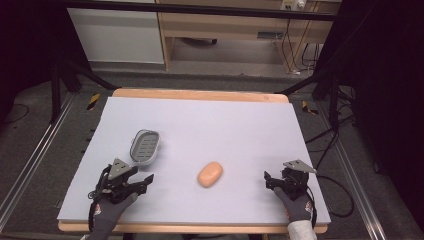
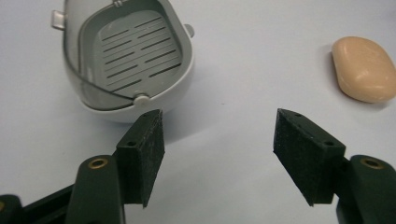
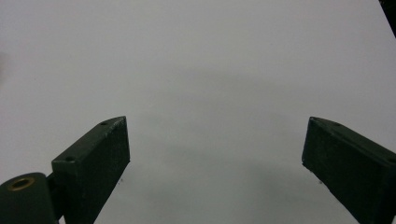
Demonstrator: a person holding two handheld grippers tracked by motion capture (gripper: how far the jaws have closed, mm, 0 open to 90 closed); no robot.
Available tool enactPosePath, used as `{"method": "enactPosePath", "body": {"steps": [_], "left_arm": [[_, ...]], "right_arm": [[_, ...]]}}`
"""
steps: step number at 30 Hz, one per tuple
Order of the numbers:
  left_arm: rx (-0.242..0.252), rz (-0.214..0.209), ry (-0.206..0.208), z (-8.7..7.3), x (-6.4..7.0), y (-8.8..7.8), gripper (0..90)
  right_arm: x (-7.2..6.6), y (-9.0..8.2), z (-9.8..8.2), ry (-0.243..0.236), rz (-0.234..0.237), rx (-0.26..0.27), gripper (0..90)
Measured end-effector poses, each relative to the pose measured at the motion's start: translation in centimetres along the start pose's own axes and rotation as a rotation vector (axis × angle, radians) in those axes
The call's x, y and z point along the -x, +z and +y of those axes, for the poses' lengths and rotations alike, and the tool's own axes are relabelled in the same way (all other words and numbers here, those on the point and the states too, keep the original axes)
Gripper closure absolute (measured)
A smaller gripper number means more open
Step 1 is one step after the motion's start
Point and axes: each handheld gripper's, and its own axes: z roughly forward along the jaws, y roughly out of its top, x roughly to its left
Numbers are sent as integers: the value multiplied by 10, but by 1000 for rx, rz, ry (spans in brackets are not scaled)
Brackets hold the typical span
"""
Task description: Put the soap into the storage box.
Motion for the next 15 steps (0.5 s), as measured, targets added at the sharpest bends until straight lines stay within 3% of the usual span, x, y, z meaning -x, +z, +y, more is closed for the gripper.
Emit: {"method": "enactPosePath", "body": {"steps": [15], "left_arm": [[7,-47,51,14,21,7,307]], "right_arm": [[-1,0,0,-3,-10,5,72]]}}
